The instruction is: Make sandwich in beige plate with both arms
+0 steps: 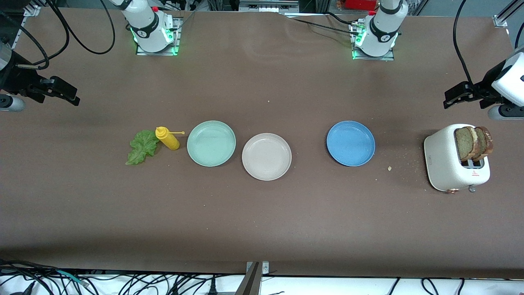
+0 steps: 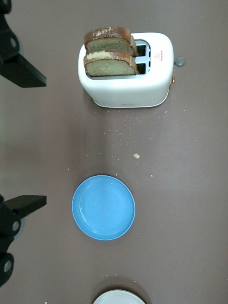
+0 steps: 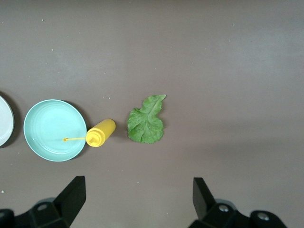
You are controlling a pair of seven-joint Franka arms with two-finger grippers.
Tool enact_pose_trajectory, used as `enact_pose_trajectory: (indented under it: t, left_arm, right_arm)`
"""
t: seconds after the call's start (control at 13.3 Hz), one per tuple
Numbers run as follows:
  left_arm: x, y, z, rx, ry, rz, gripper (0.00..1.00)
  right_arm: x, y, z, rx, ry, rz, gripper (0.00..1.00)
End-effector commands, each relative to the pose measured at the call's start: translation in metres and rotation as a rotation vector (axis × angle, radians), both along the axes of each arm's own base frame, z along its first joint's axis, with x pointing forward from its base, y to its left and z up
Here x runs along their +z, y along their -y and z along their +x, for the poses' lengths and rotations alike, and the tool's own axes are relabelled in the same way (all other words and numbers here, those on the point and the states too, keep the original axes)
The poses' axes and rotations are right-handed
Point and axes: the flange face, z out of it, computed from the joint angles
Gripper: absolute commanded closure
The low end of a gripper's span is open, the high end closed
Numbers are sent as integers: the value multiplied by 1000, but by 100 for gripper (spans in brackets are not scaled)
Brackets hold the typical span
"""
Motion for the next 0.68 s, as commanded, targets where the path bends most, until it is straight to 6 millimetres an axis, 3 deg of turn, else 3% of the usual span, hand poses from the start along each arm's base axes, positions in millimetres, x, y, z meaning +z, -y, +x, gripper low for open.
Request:
enact_pose_trajectory:
  t: [0.0, 0.23, 0.6]
  left_arm:
    - [4, -1, 2, -21, 6, 25, 0]
    - [4, -1, 2, -21, 6, 25, 0]
    - [-5, -10, 6, -11, -10, 32, 0]
  right_arm:
    - [5, 0, -4, 9, -6, -2, 0]
    - [4, -6, -5, 21, -15, -14, 0]
    - [-29, -3, 8, 60, -89, -22, 0]
